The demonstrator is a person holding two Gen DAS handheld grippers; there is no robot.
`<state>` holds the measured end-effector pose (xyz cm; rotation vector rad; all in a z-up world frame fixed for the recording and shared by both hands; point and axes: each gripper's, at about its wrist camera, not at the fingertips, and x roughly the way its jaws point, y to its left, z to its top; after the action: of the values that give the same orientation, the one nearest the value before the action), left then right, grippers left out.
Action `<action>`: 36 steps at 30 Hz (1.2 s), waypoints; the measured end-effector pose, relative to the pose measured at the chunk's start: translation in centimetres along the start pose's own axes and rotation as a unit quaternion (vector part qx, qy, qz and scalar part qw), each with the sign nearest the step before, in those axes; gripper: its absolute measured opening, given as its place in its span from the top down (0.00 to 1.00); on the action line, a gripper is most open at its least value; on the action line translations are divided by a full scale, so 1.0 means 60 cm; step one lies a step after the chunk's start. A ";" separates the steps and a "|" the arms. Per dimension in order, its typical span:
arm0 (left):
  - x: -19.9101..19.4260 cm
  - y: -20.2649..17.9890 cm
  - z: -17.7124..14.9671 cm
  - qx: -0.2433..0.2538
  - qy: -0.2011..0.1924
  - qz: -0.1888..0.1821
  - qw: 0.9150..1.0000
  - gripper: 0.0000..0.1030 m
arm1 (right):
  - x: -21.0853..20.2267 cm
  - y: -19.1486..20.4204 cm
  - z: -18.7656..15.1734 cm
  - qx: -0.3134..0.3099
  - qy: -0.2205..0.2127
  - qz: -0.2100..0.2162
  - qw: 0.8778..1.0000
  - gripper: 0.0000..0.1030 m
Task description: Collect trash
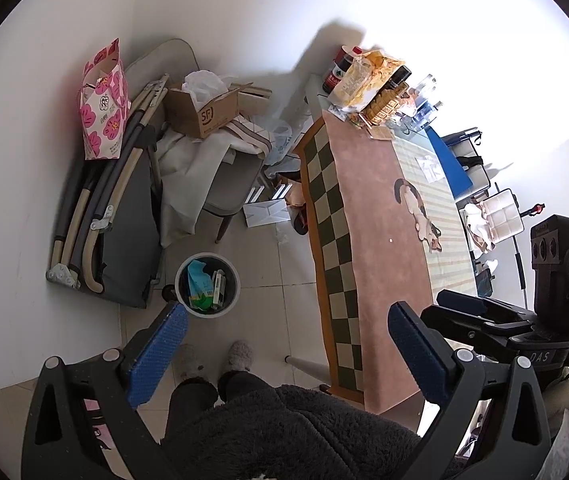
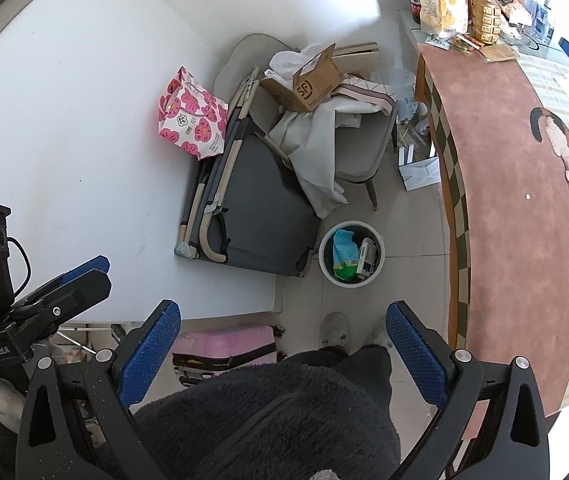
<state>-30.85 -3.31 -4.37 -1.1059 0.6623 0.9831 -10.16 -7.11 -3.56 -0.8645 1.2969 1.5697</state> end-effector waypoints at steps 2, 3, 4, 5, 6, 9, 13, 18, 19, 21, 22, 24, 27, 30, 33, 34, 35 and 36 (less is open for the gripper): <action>0.000 -0.001 -0.002 -0.001 -0.001 0.003 1.000 0.00 | 0.001 0.001 0.001 -0.002 0.001 -0.001 1.000 0.00; 0.001 -0.003 -0.005 -0.001 -0.001 0.004 1.000 0.00 | 0.001 0.000 0.003 0.001 0.001 0.000 1.000 0.00; 0.001 -0.004 -0.006 -0.002 -0.001 0.003 1.000 0.00 | 0.001 0.001 0.001 0.001 0.002 0.000 1.000 0.00; 0.001 -0.004 -0.005 -0.003 -0.002 0.005 1.000 0.00 | 0.001 0.001 0.000 -0.001 0.004 0.000 1.000 0.00; 0.001 -0.004 -0.007 -0.002 -0.001 0.007 1.000 0.00 | 0.002 0.002 -0.001 -0.001 0.005 0.000 1.000 0.00; 0.000 -0.001 -0.011 -0.001 0.000 0.009 1.000 0.00 | 0.003 0.003 -0.005 -0.006 0.012 0.003 1.000 0.00; 0.000 -0.002 -0.015 0.003 0.003 0.011 1.000 0.00 | 0.006 0.006 -0.007 -0.010 0.017 0.006 1.000 0.00; 0.000 0.008 -0.015 0.007 0.005 0.013 1.000 0.00 | 0.008 0.009 -0.006 -0.015 0.022 0.010 1.000 0.00; 0.000 0.010 -0.016 0.009 0.006 0.014 1.000 0.00 | 0.009 0.009 -0.006 -0.017 0.023 0.011 1.000 0.00; 0.000 0.010 -0.016 0.010 0.008 0.015 1.000 0.00 | 0.010 0.010 -0.006 -0.018 0.025 0.012 0.999 0.00; 0.000 0.012 -0.016 0.011 0.009 0.017 1.000 0.00 | 0.010 0.010 -0.007 -0.019 0.026 0.013 0.999 0.00; 0.001 0.018 -0.015 0.015 0.012 0.017 1.000 0.00 | 0.010 0.011 -0.007 -0.020 0.027 0.014 0.999 0.00; 0.001 0.021 -0.014 0.016 0.015 0.018 1.000 0.00 | 0.010 0.011 -0.009 -0.021 0.029 0.014 0.999 0.00; 0.001 0.019 -0.014 0.017 0.015 0.018 1.000 0.00 | 0.011 0.010 -0.011 -0.021 0.032 0.015 0.999 0.00; 0.001 0.015 -0.017 0.014 0.013 0.020 1.000 0.00 | 0.012 0.013 -0.014 -0.021 0.035 0.016 0.999 0.00; 0.001 0.016 -0.015 0.015 0.013 0.021 1.000 0.00 | 0.012 0.014 -0.014 -0.022 0.035 0.016 0.999 0.00; 0.000 0.018 -0.016 0.015 0.013 0.021 1.000 0.00 | 0.012 0.015 -0.014 -0.021 0.034 0.016 0.999 0.00; 0.001 0.018 -0.014 0.016 0.013 0.021 1.000 0.00 | 0.013 0.015 -0.014 -0.020 0.035 0.016 0.999 0.00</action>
<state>-31.76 -3.98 -5.14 -1.0813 0.7224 0.9934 -11.28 -7.82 -4.12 -0.9348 1.3375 1.6087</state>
